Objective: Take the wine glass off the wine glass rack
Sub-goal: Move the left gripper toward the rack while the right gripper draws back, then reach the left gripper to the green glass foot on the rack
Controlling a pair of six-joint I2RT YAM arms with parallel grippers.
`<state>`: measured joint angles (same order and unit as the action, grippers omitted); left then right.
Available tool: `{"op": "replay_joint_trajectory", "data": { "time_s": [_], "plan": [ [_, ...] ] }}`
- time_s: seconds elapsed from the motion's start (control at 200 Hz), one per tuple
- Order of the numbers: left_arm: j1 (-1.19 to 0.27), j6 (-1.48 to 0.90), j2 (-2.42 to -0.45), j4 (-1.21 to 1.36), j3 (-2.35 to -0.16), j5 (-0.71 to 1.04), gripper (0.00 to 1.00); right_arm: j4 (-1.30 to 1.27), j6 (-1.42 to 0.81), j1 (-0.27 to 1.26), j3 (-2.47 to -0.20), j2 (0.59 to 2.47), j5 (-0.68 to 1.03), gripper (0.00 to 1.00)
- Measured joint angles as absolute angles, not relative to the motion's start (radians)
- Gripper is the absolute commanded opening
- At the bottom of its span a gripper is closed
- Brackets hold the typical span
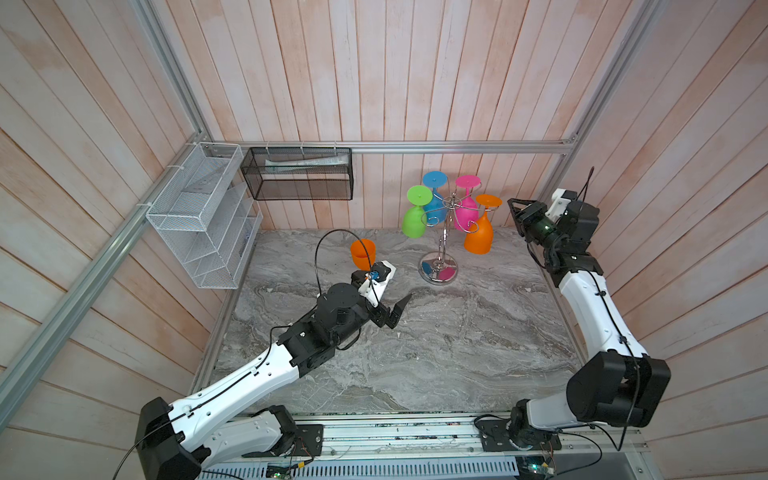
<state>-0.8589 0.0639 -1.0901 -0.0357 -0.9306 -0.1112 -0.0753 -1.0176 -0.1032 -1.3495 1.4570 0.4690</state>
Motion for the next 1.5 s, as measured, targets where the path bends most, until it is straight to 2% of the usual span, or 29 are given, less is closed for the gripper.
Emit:
{"op": "replay_joint_trajectory", "data": {
  "time_s": [0.235, 0.515, 0.815, 1.13, 1.245, 1.5],
  "plan": [
    [-0.84, 0.019, -1.111, -0.052, -0.944, -0.126, 0.99, -0.054, -0.99, -0.092, -1.318, 1.41, 0.433, 0.36],
    [-0.698, -0.186, -1.251, -0.179, -1.184, -0.058, 0.97, -0.028, -0.835, -0.002, -1.076, 1.096, 0.278, 0.32],
    [-0.627, -0.437, -1.415, -0.233, -1.415, 0.101, 0.94, -0.035, -0.545, 0.445, -0.844, 0.89, -0.054, 0.32],
    [-0.505, -0.785, -1.591, -0.126, -1.522, 0.266, 0.83, -0.193, -0.297, 0.849, -0.55, 0.924, -0.413, 0.35],
    [-0.478, -0.907, -1.676, -0.055, -1.549, 0.31, 0.8, -0.317, -0.211, 0.93, -0.434, 0.905, -0.482, 0.35],
    [-0.473, -1.049, -1.885, 0.03, -1.74, 0.343, 0.67, -0.535, -0.059, 0.988, -0.265, 0.867, -0.526, 0.36]
  ]
}}
